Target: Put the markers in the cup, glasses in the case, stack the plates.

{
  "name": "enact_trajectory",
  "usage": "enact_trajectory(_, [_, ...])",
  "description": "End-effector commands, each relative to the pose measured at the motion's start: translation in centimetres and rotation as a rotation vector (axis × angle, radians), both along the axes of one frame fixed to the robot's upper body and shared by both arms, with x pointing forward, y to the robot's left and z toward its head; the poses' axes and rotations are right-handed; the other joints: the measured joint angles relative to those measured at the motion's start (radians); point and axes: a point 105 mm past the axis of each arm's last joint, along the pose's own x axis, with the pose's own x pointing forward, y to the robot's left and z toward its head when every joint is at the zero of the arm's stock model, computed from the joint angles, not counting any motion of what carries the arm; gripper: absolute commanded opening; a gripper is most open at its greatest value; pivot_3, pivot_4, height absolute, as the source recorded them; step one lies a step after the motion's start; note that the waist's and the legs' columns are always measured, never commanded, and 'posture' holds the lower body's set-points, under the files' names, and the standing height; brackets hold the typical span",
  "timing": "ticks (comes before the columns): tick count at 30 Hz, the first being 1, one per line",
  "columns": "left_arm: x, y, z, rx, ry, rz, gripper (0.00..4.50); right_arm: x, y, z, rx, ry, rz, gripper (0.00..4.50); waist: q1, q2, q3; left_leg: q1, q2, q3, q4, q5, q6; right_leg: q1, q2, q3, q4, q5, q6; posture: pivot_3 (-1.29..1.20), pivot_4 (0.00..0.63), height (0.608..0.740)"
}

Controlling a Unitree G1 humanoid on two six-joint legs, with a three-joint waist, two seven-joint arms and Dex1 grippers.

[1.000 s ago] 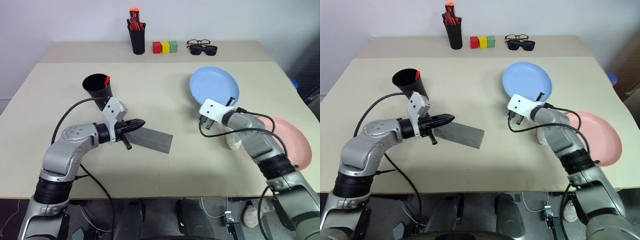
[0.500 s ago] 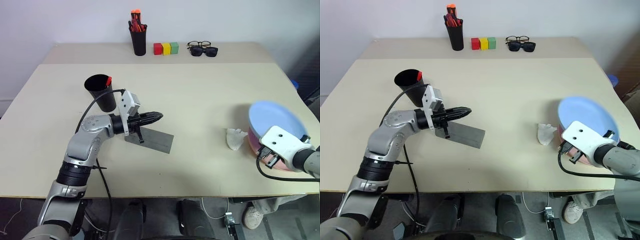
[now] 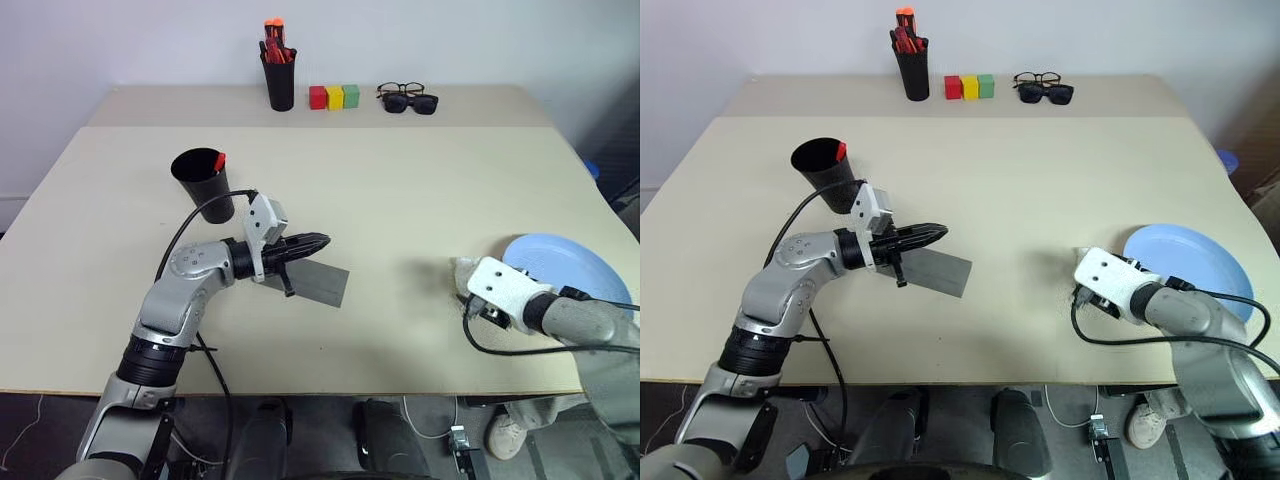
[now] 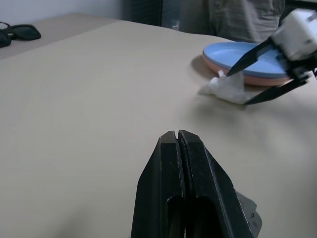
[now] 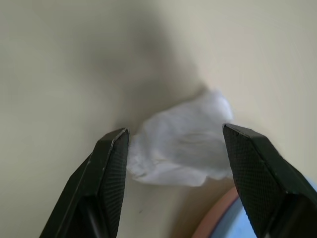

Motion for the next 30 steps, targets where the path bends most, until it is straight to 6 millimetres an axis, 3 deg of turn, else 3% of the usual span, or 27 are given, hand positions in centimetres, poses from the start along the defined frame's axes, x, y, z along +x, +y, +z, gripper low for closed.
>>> enact_trajectory(1, [-0.3, -0.4, 0.9, -0.004, -0.042, -0.01, 0.0, 0.5, 0.2, 0.8, 0.011, -0.039, -0.007, 1.84, 0.002, 0.0, 0.0, 0.0, 0.0, 0.0, 0.0, 0.0, 0.0, 0.0, 0.0, 0.0, 0.0, 0.0, 0.0, 0.0, 0.15, 0.74])
enact_trajectory(4, [-0.3, -0.6, 1.0, -0.004, -0.043, -0.016, 0.0, 0.6, 0.7, 1.5, 0.011, -0.061, 0.01, 0.3, 0.002, 0.0, 0.0, 0.0, 0.0, 0.0, 0.0, 0.0, 0.0, 0.0, 0.0, 0.0, 0.0, 0.0, 0.0, 0.0, 0.15, 0.74])
enact_trajectory(5, [-0.3, -0.6, 1.1, -0.005, -0.042, -0.019, 0.0, 0.6, 0.8, 1.8, 0.0, -0.072, 0.015, 0.07, 0.002, 0.0, 0.0, 0.0, 0.0, 0.0, 0.0, 0.0, 0.0, 0.0, 0.0, 0.0, 0.0, 0.0, 0.0, 0.0, 0.15, 0.74])
enact_trajectory(9, [0.0, -0.7, 1.1, -0.006, -0.041, -0.024, 0.0, 0.9, -0.2, 5.0, -0.055, -0.18, -0.026, 0.07, 0.002, 0.0, 0.0, 0.0, 0.0, 0.0, 0.0, 0.0, 0.0, 0.0, 0.0, 0.0, 0.0, 0.0, 0.0, 0.0, 0.15, 0.74])
enact_trajectory(12, [0.3, -0.8, 1.3, -0.007, -0.042, -0.026, 0.0, 0.8, -3.0, 7.3, -0.145, -0.235, -0.133, 0.07, 0.003, 0.0, 0.0, -0.001, 0.0, 0.0, 0.0, 0.0, 0.0, 0.0, 0.0, 0.0, 0.0, 0.0, 0.0, 0.0, 0.15, 0.74])
enact_trajectory(15, [0.7, -0.9, 1.5, -0.014, -0.044, -0.022, 0.0, -0.2, -6.3, 7.6, -0.315, -0.196, -0.219, 0.07, 0.007, 0.0, 0.0, -0.001, 0.0, 0.0, 0.0, 0.0, 0.0, 0.0, 0.0, 0.0, 0.0, 0.0, 0.0, 0.0, 0.15, 0.74])
enact_trajectory(19, [0.9, -0.9, 1.6, -0.029, -0.046, -0.011, 0.0, -0.8, -7.0, 6.6, -0.321, -0.137, -0.233, 1.32, 0.001, 0.0, 0.0, -0.001, 0.0, 0.0, 0.0, 0.0, 0.0, 0.0, 0.0, -0.001, -0.001, 0.0, 0.0, 0.0, 0.15, 0.74])
enact_trajectory(24, [1.4, 0.6, 2.0, -0.043, -0.068, 0.091, 0.0, 0.8, -5.0, 6.6, -0.249, -0.191, -0.165, 3.8, -0.011, 0.001, 0.0, 0.0, 0.0, 0.0, 0.0, 0.0, 0.0, 0.0, 0.0, 0.0, 0.0, 0.0, 0.0, 0.0, 0.15, 0.74])
enact_trajectory(27, [1.8, 3.2, 2.2, -0.06, -0.087, 0.234, 0.0, 2.4, -1.4, 6.4, -0.045, -0.235, -0.048, 3.8, -0.015, 0.001, 0.0, 0.0, 0.0, 0.0, 0.0, 0.0, 0.0, 0.0, 0.0, 0.0, 0.0, 0.0, 0.0, 0.0, 0.15, 0.74])
enact_trajectory(30, [1.8, 9.0, 1.3, -0.008, -0.112, 0.476, 0.0, 2.6, 3.5, 6.4, 0.253, -0.254, 0.12, 3.8, -0.028, 0.001, 0.0, 0.001, 0.001, -0.001, -0.002, 0.0, 0.0, 0.0, 0.001, 0.0, 0.001, 0.0, 0.0, 0.0, 0.15, 0.74])
